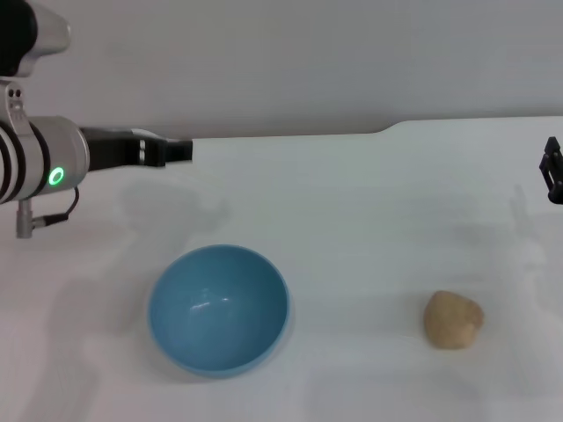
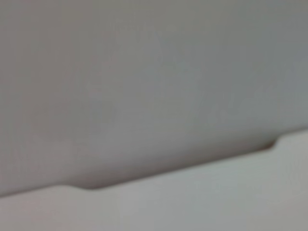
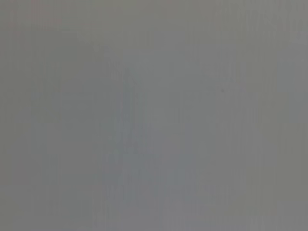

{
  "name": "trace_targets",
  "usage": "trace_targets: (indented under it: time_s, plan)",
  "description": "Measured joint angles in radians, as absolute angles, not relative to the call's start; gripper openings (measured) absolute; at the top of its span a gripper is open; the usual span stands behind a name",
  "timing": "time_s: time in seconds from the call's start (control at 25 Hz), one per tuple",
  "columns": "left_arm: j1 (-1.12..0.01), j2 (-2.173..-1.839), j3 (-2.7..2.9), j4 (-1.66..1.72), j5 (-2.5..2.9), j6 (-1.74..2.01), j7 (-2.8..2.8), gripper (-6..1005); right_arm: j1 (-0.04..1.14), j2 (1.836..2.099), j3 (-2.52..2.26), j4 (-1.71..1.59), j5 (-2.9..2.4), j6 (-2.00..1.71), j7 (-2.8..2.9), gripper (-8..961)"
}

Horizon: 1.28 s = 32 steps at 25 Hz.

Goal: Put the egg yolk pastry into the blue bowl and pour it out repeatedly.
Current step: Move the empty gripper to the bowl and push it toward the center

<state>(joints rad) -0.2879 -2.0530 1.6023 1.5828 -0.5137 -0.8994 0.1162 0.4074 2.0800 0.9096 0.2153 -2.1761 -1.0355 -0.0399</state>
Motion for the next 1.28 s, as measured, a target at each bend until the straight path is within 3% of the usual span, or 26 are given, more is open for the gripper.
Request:
trace_targets:
  time_s: [0.6, 1.28]
  plan:
    - [-0.375, -2.054, 1.598, 1.689, -0.490, -1.331, 0.145, 859, 0.408, 2.080, 0.910, 0.217, -2.177, -1.035, -0.040, 541]
    - [-0.459, -2.061, 1.706, 1.626, -0.381, -1.469, 0.076, 859, 0.406, 2.082, 0.910, 0.221, -2.175, -1.035, -0.040, 541]
